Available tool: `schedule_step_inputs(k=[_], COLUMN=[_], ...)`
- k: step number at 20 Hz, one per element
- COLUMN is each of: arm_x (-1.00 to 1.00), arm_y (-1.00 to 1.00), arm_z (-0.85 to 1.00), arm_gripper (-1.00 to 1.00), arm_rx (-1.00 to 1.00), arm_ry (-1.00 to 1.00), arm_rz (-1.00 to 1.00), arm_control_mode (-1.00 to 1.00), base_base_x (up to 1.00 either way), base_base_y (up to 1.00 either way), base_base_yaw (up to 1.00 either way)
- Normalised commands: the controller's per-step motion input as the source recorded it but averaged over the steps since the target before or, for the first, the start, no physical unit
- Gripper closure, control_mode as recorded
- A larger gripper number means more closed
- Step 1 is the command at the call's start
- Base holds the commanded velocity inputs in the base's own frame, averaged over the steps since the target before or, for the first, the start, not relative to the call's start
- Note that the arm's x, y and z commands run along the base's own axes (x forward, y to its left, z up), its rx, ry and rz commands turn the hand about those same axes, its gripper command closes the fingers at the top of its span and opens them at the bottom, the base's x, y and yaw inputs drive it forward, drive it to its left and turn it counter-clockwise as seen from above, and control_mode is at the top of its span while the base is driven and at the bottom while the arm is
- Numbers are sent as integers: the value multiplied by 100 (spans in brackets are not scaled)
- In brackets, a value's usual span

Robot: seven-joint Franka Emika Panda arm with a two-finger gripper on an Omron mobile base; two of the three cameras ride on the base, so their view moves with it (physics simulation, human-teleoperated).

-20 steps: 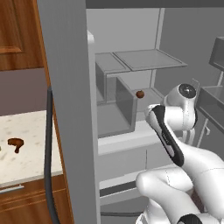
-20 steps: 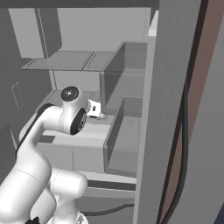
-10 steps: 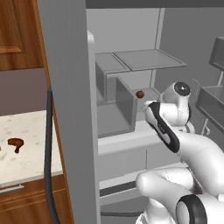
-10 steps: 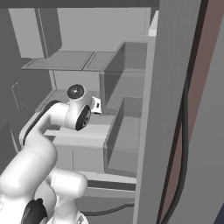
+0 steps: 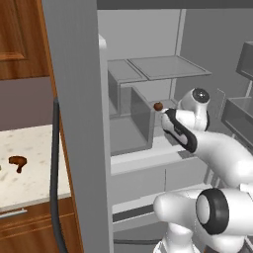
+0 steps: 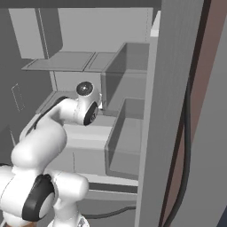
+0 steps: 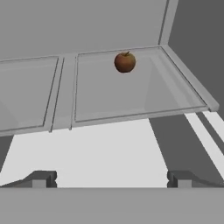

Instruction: Open the fridge, remove the apple, lemon wedge, and chicken drumstick, and place them on any counter.

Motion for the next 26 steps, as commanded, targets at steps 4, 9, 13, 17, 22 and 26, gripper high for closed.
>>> schedule_step_inputs(k=[4,9,13,17,22,26], arm_x=[42,46,44,40,43,38], arm_y=[-9,-10,-12,-8,-6,-6], arm_z=[-10,-14,-12,-17,-16,-12], arm_gripper=[-100,-100,-100,-100,-100,-100], arm_rx=[0,0,0,0,0,0], arm_ry=[0,0,0,0,0,0], arm_rz=[0,0,0,0,0,0], arm_control_mode=[-100,-100,-100,-100,-100,-100], base_base_x=[0,0,0,0,0,0], base_base_y=[0,0,0,0,0,0], base_base_yaw=[0,0,0,0,0,0])
